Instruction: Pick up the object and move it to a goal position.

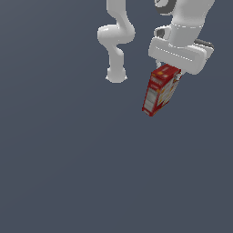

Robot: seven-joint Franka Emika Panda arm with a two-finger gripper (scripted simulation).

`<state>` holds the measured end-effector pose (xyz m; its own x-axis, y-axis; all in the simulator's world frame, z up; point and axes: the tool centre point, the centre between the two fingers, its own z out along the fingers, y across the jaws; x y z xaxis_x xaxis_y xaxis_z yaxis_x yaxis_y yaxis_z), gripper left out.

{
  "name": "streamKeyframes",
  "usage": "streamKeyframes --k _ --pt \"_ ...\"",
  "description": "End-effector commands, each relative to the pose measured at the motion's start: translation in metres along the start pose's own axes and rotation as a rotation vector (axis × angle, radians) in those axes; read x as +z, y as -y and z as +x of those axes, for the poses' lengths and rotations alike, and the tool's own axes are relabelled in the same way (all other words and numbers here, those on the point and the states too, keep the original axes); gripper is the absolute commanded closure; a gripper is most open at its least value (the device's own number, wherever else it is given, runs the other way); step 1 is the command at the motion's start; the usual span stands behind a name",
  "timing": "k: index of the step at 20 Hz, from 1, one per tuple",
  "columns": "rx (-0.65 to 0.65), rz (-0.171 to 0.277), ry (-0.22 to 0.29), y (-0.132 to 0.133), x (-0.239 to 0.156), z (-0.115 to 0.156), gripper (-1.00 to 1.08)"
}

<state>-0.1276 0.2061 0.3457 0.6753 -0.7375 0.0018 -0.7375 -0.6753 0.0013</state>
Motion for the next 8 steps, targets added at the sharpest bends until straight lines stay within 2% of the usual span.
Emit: streamKeyframes --k 1,8 --pt "0.002 0.001 0.001 0.0035 -0.0068 -0.0119 1.08" --pt "0.002 0.001 0.002 0.0078 -0.0109 -0.0190 1.08"
